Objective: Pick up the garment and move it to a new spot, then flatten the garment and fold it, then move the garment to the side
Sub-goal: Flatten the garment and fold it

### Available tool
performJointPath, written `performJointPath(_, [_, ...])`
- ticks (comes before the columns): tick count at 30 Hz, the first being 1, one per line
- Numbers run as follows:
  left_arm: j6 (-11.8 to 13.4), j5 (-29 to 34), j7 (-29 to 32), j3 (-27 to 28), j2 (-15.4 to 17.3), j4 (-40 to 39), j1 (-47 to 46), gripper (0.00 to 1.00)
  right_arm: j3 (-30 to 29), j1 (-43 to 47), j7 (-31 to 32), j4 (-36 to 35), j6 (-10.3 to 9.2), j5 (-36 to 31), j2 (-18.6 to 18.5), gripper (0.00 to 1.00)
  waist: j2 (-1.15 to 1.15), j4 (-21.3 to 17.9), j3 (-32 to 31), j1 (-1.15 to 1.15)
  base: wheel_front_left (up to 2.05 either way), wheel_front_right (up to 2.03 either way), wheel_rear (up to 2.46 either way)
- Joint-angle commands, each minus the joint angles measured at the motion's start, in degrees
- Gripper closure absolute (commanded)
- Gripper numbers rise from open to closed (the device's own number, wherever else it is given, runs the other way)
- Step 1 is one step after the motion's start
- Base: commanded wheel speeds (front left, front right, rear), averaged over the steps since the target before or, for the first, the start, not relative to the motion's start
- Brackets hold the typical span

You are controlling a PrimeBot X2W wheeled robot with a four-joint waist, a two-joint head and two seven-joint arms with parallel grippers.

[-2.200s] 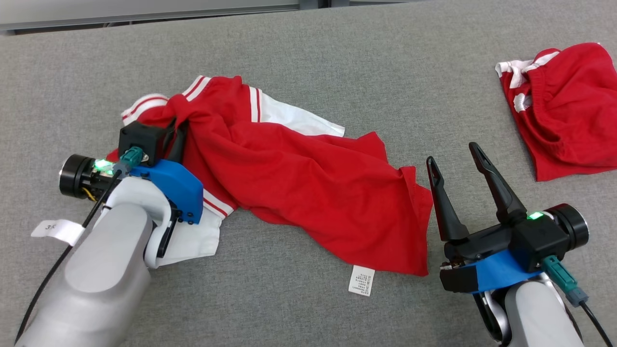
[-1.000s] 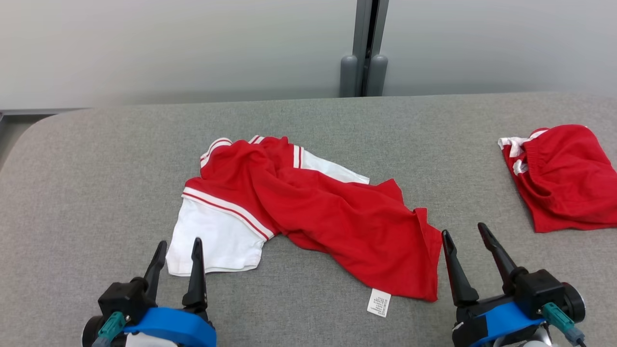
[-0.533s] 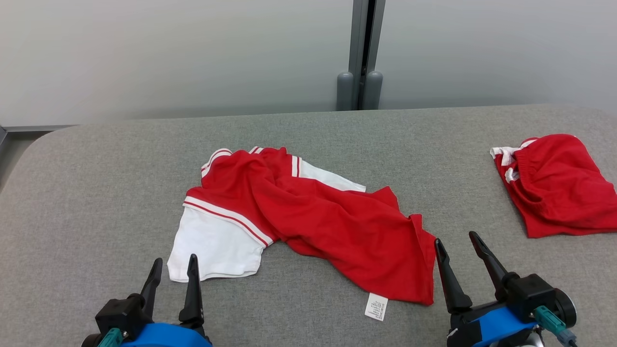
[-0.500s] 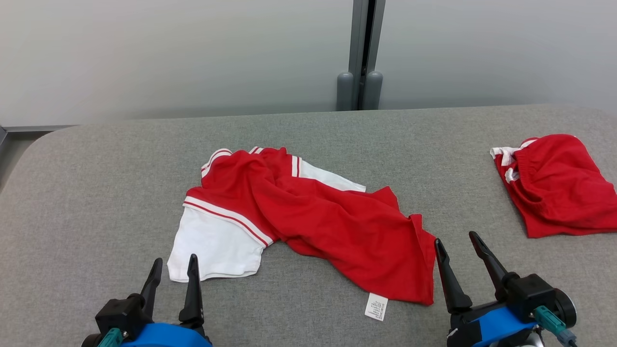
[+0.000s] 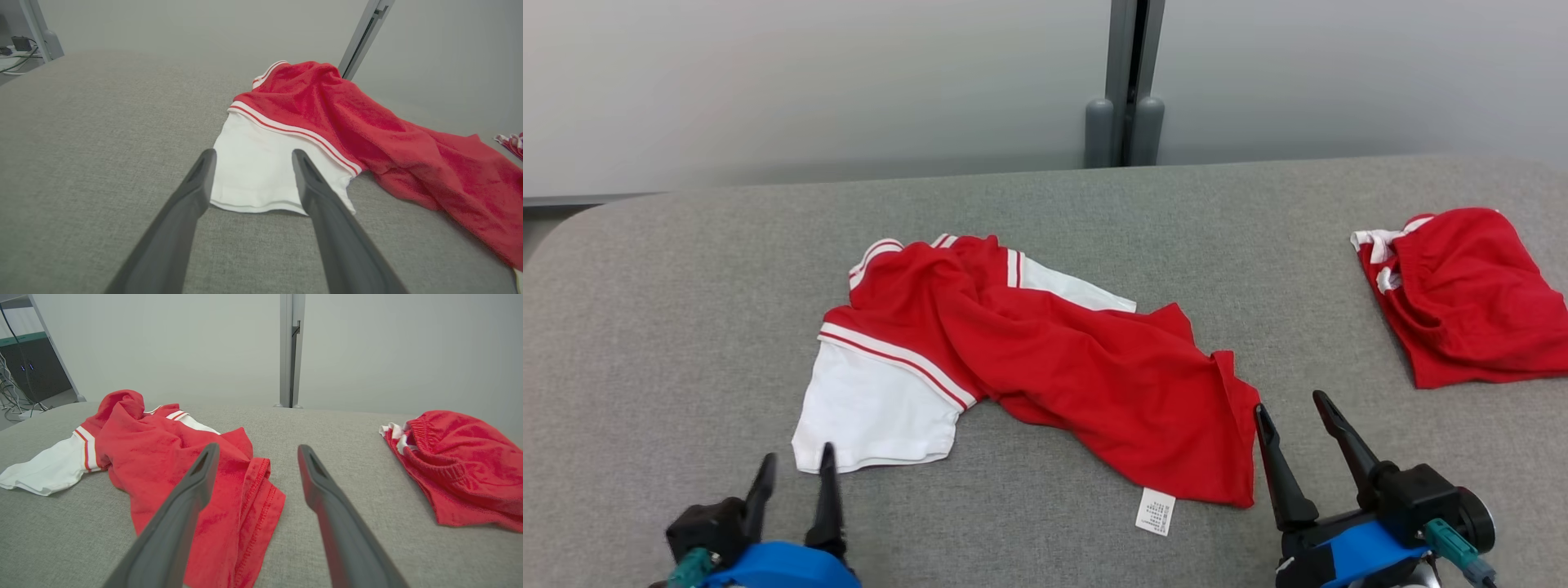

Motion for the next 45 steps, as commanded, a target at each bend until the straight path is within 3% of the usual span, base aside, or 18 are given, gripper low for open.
performJointPath(1, [0.6,-0.3,0.6,0.7,0.6,0.9,-1.1,0.0,0.2,-0.3,-0.2,-0.1,0.01,0.1,0.0,0.0,0.0,-0.1,0.4,0.0,0.0,0.0,0.0])
performJointPath(3, [2.3,-2.5,3.6,3.0,0.7,5.1,-3.5,0.0,0.9,-1.3,-0.2,-0.1,0.01,-0.1,0.0,0.0,0.0,-1.0,2.3,0.0,0.0,0.0,0.0])
performJointPath(13, [-1.2,-6.1,9.9,2.9,1.1,13.0,-8.9,0.0,2.7,-2.0,-0.2,2.0,0.01,-0.3,0.0,0.0,0.0,-2.9,6.1,0.0,0.0,0.0,0.0])
performJointPath(14, [-1.6,-6.1,10.0,2.7,1.1,13.4,-9.1,0.16,3.0,-1.6,-0.2,2.5,0.01,-0.2,0.0,0.0,0.0,-2.9,6.3,0.0,0.0,0.0,0.0])
performJointPath(15, [-1.9,-6.0,10.0,2.3,0.9,13.5,-9.3,0.7,3.3,-1.1,0.0,3.2,0.01,0.0,0.0,0.0,0.0,-2.9,6.4,0.0,0.0,0.0,0.0])
performJointPath(16, [-2.2,-5.9,10.0,1.9,0.7,13.5,-9.5,0.97,3.7,-0.6,0.3,3.7,0.01,0.3,0.0,0.0,0.0,-2.8,6.5,0.0,0.0,0.0,0.0])
performJointPath(34, [-0.6,-4.1,5.4,1.1,1.0,4.8,-7.3,1.0,5.1,-0.1,5.5,9.8,0.01,3.8,0.0,0.0,0.0,0.2,6.8,0.0,0.0,0.0,0.0])
performJointPath(35, [-0.6,-4.0,5.3,1.0,1.1,4.4,-7.2,1.0,5.3,-0.1,5.9,10.4,0.01,3.8,0.0,0.21,0.0,0.3,6.8,0.0,0.0,0.0,0.0])
performJointPath(36, [-0.5,-4.0,5.2,0.9,1.1,3.9,-7.2,1.0,5.5,-0.1,6.3,10.9,0.01,4.0,0.0,0.53,0.0,0.4,6.8,0.0,0.0,0.0,0.0])
performJointPath(39, [-0.3,-3.6,4.8,0.8,1.4,2.6,-6.7,1.0,6.1,-0.2,6.7,11.1,0.01,4.6,0.0,0.91,0.0,0.6,6.6,0.0,0.0,0.0,0.0])
performJointPath(40, [-0.3,-3.5,4.6,0.8,1.5,2.1,-6.6,1.0,6.2,-0.4,6.5,10.9,0.01,4.8,0.0,1.0,0.0,0.5,6.5,0.0,0.0,0.0,0.0])
performJointPath(45, [0.0,-3.0,3.8,0.9,2.2,-1.2,-6.5,1.0,5.3,-1.7,4.6,7.4,0.01,7.2,0.0,1.0,0.0,-0.1,5.9,0.0,0.0,0.0,0.0])
